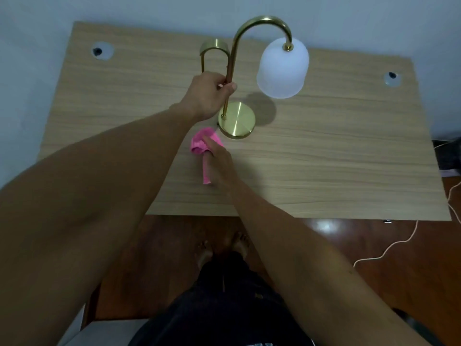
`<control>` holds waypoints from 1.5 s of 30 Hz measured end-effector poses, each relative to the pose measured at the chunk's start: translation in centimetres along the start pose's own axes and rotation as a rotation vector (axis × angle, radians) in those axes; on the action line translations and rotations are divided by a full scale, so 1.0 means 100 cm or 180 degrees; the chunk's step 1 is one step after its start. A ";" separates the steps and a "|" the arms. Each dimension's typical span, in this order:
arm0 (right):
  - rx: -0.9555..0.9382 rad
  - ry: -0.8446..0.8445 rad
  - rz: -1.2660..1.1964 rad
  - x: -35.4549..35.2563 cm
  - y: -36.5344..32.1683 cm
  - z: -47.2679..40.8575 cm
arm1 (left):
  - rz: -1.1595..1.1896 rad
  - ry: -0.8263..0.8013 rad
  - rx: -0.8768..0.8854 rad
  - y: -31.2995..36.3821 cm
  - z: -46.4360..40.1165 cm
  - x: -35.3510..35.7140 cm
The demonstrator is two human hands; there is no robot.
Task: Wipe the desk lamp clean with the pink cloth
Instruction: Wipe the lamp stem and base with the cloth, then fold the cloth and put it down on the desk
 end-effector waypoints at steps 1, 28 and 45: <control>0.0115 -0.0113 -0.0268 -0.003 0.000 0.002 | -0.0059 -0.0028 -0.0013 -0.002 0.002 0.000; 0.1238 -0.0482 -0.2850 -0.173 0.063 0.067 | 0.3297 -0.0431 -0.1607 -0.013 0.103 0.102; 0.1428 -0.0031 -0.1493 -0.340 0.233 0.077 | 0.2050 -0.0298 -0.1356 0.064 0.049 0.301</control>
Point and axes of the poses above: each hand's wrist, its own z-axis away from the middle knuckle, its own x-axis out of the palm, y = z × x, the point moved 5 cm from there along -z, towards the middle knuckle, and after that the axes turned 14 degrees about z, right-handed, at the moved point
